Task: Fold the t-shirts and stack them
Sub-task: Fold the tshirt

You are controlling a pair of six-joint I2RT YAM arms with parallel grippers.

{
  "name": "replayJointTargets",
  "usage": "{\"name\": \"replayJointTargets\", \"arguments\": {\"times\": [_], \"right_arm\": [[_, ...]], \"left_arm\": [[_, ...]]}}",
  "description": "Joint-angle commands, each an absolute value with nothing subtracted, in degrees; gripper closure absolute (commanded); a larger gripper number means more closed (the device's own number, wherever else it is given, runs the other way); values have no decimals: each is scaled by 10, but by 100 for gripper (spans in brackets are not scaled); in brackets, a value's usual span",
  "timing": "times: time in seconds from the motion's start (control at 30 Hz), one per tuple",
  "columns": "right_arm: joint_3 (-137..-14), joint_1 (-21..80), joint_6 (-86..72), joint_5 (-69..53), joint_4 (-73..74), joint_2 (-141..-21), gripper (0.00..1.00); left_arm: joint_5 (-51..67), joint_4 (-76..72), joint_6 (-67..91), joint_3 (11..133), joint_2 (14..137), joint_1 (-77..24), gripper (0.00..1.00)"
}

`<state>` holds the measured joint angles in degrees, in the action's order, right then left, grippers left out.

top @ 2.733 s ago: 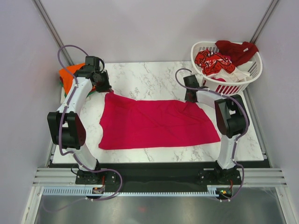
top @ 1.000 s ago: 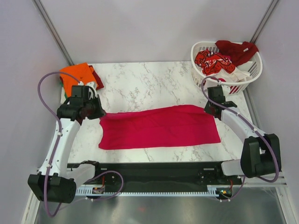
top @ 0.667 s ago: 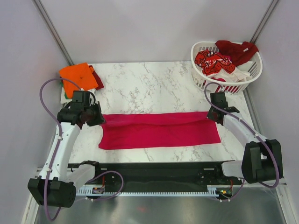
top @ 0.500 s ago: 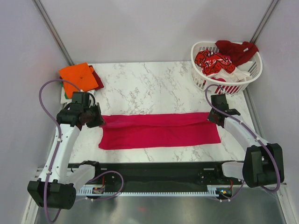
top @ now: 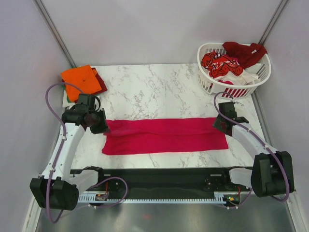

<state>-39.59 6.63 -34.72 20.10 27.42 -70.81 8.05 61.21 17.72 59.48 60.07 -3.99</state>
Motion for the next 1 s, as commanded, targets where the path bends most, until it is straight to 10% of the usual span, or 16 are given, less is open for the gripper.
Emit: {"name": "replayJointTargets", "arguments": {"times": [0.0,0.07,0.47,0.53,0.57,0.67,0.97], "right_arm": [[-384,57,-377,214,260,-699,24],[-384,56,-383,210,257,-704,3],[-433,57,-369,214,242,-749,2],[-444,56,-363,209,241,-752,2],[-447,57,-354,207,240,-751,2],[-458,58,-339,179,232,-744,2],[-451,128,-315,65,196,-798,7]], "left_arm": [[98,617,186,607,645,-41,98],[95,608,185,609,665,-42,98],[48,555,186,662,852,-54,98],[37,555,190,669,868,-55,78],[36,554,192,670,883,-57,43],[5,545,206,663,889,-64,10],[-11,497,250,638,939,-74,25]]}}
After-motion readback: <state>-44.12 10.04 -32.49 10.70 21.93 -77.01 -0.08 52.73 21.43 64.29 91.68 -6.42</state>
